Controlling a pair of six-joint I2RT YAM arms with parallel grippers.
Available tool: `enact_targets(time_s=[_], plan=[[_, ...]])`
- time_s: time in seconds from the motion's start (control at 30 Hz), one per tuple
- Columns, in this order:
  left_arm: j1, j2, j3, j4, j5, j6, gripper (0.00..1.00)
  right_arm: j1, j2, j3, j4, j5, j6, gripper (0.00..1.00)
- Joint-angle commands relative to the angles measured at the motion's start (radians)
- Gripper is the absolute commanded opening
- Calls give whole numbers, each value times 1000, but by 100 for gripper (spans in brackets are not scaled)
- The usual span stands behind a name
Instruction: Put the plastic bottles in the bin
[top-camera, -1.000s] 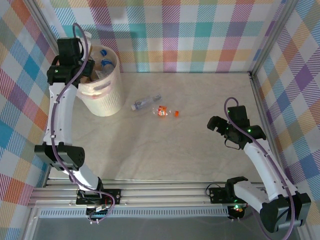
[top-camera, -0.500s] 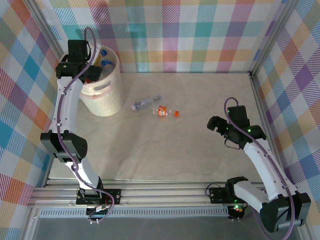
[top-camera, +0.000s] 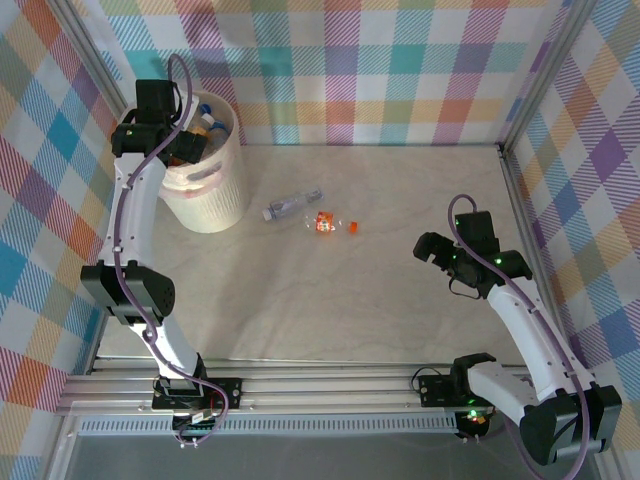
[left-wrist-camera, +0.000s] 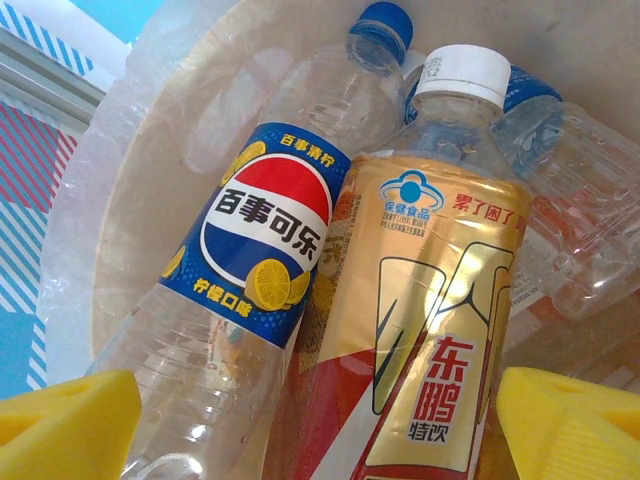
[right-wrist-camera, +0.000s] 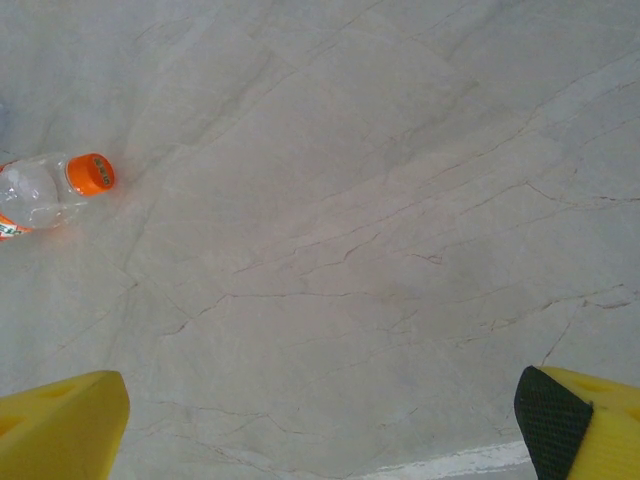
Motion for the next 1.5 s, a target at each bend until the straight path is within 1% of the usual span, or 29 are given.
enact_targets(time_s=[0.0, 0.1, 0.2, 0.27, 0.4, 0.47, 0.6, 0.7, 0.83, 0.93, 1.03, 1.13, 1.23, 1.3, 1.37, 1.47], plan=[[9, -59, -3, 10, -19, -38, 90, -5, 7, -7, 14, -14, -6, 100], [9, -73, -32, 40, -63, -74, 88, -5, 7, -8, 15, -16, -5, 100], [9, -99, -51, 52, -45, -136, 87, -5, 8, -13, 21, -23, -4, 100], [9, -133, -75, 72, 10, -195, 87, -5, 12, -15, 27, -28, -4, 100], [3, -217, -143, 114, 180, -315, 87, -5, 28, -21, 40, -40, 0, 100], [-13, -254, -188, 137, 233, -355, 88, -5, 37, -24, 50, -48, 3, 100], [-85, -329, -302, 199, 304, -411, 90, -6, 54, -27, 59, -63, 9, 100], [-173, -366, -395, 258, 353, -428, 92, -5, 66, -22, 57, -70, 7, 100], [-323, -378, -508, 333, 309, -420, 95, -5, 83, -16, 51, -80, 5, 100], [-406, -333, -533, 357, 288, -418, 96, -5, 89, -13, 45, -81, 3, 100], [-459, -234, -501, 321, 242, -422, 96, -5, 87, -15, 40, -78, 6, 100], [-500, -127, -459, 291, 189, -417, 96, -4, 88, -13, 35, -80, 8, 100], [-506, -20, -410, 283, 157, -435, 96, -5, 88, -10, 24, -79, 6, 100], [-506, 53, -360, 255, 161, -444, 95, -5, 85, -12, 20, -79, 6, 100], [-509, 114, -308, 235, 192, -440, 95, -5, 82, -14, 18, -79, 6, 100], [-526, 191, -263, 228, 240, -392, 95, -5, 77, -19, 20, -78, 8, 100]])
